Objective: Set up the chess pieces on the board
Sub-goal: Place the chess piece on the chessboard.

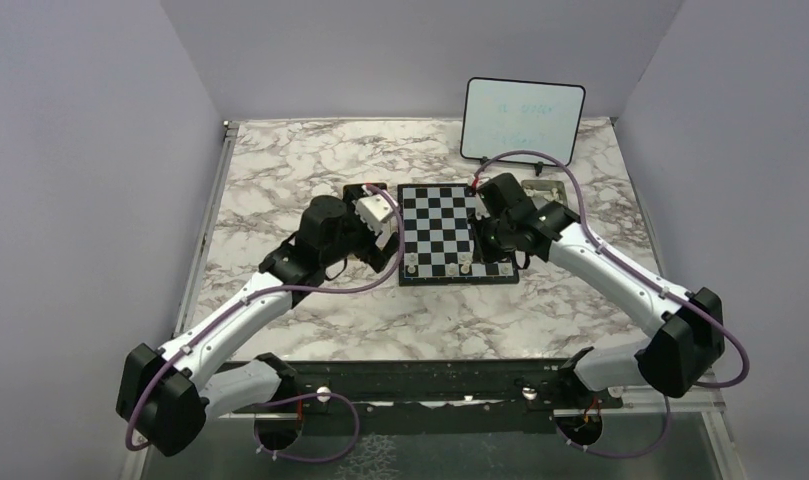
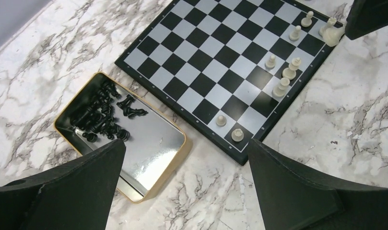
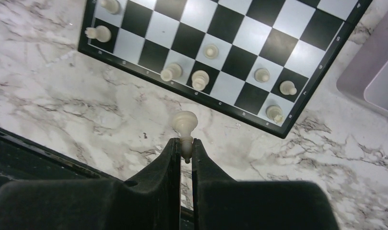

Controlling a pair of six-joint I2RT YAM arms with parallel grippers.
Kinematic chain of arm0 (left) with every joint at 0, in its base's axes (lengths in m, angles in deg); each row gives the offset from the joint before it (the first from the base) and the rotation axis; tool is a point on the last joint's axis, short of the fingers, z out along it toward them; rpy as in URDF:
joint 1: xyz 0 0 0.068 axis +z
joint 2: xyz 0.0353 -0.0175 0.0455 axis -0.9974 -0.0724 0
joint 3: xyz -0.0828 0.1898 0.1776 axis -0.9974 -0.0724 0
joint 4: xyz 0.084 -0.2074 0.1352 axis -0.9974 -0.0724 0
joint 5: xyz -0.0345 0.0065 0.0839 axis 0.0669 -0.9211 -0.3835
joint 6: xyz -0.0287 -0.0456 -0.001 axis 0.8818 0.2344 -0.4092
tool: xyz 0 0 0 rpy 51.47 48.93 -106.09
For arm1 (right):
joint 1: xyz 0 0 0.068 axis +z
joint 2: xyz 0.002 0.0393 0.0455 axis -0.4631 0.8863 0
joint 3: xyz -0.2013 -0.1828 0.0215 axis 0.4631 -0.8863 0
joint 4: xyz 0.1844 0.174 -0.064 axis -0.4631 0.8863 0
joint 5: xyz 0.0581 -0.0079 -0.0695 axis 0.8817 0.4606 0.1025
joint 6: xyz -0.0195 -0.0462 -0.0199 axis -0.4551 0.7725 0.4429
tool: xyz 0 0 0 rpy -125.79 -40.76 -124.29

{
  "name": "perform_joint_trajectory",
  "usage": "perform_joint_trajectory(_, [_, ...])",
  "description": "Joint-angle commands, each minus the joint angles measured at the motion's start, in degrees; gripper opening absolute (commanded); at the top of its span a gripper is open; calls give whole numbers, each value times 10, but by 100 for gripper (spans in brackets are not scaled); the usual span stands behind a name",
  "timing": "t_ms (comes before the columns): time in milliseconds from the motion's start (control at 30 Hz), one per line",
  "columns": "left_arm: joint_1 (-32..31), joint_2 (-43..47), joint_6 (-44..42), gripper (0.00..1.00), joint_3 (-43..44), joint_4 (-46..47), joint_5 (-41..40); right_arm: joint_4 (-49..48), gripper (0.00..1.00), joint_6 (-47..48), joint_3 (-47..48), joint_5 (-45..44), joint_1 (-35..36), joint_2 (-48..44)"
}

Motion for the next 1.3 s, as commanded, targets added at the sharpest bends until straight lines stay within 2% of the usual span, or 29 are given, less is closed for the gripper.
perform_joint_trajectory(0, [14,52,1,99,-38,14,31,56,2,17,19,-26,-12,41])
perform_joint_trajectory(367, [14,172,-37,99,-121,27,-9,77,4,26,40,-18,-43,140])
perform_joint_trajectory(733, [14,193,-46,99,-125,28,-6,80,4,26,67,-15,-56,207])
perform_joint_trajectory(1267, [13,197,-49,99,-126,27,-5,70,6,30,73,-2,-64,251])
